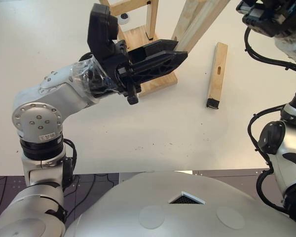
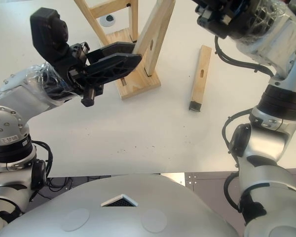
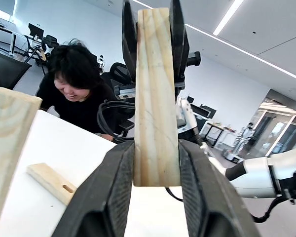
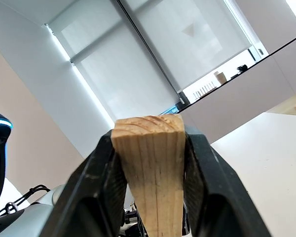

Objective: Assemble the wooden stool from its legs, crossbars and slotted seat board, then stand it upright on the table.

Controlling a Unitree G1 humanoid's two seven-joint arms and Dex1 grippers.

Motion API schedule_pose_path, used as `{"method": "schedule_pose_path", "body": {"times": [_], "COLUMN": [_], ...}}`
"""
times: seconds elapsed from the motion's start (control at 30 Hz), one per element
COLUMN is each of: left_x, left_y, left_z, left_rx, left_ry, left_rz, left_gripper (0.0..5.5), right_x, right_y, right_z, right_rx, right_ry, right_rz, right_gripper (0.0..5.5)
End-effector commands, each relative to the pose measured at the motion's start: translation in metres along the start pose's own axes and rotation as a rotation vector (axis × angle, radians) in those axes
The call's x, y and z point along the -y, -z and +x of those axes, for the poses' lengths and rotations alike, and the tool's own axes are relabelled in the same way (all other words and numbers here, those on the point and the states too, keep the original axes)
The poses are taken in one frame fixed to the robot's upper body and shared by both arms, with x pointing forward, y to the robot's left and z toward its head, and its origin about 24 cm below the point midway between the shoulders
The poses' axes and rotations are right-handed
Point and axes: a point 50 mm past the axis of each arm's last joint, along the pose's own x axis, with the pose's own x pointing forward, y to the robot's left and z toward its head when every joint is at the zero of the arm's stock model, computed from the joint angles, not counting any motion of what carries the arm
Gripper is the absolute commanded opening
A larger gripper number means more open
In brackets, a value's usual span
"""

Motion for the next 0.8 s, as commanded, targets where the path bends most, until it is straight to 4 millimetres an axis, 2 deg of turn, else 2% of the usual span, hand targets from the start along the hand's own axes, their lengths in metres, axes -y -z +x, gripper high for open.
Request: {"method": "schedule_pose_path", "body": {"times": [0.03,0.1,0.17,0.27,0.37,0.47,0.53,0.6,0.7,0.8], "left_x": [-0.019,-0.028,-0.035,-0.036,-0.038,-0.039,-0.042,-0.045,-0.053,-0.068], "left_y": [0.001,-0.002,-0.003,0.0,-0.007,-0.016,-0.016,-0.017,-0.017,-0.014], "left_z": [-0.006,-0.005,-0.005,-0.006,-0.012,-0.021,-0.025,-0.028,-0.04,-0.057], "left_rx": [0.011,0.049,0.078,0.095,0.175,0.255,0.268,0.279,0.273,0.255], "left_ry": [-0.137,-0.199,-0.254,-0.266,-0.31,-0.362,-0.398,-0.422,-0.493,-0.581], "left_rz": [0.013,0.017,0.011,-0.004,0.001,0.007,0.01,0.006,0.006,0.042], "left_gripper": [1.72,2.04,2.07,2.07,2.07,2.07,2.07,2.07,2.07,2.07], "right_x": [-0.011,-0.009,-0.007,0.0,0.009,0.011,0.014,0.023,0.044,0.061], "right_y": [-0.01,-0.013,-0.015,-0.018,-0.029,-0.052,-0.057,-0.046,-0.008,0.014], "right_z": [0.007,0.008,0.008,0.005,-0.009,-0.023,-0.031,-0.04,-0.061,-0.08], "right_rx": [-0.014,-0.018,-0.034,-0.075,-0.119,-0.086,-0.105,-0.167,-0.302,-0.322], "right_ry": [-0.052,-0.021,0.021,0.106,0.241,0.314,0.364,0.412,0.487,0.577], "right_rz": [-0.08,-0.126,-0.172,-0.247,-0.356,-0.428,-0.488,-0.546,-0.638,-0.713], "right_gripper": [1.35,1.35,1.35,1.34,1.29,1.29,1.29,1.29,1.29,1.29]}}
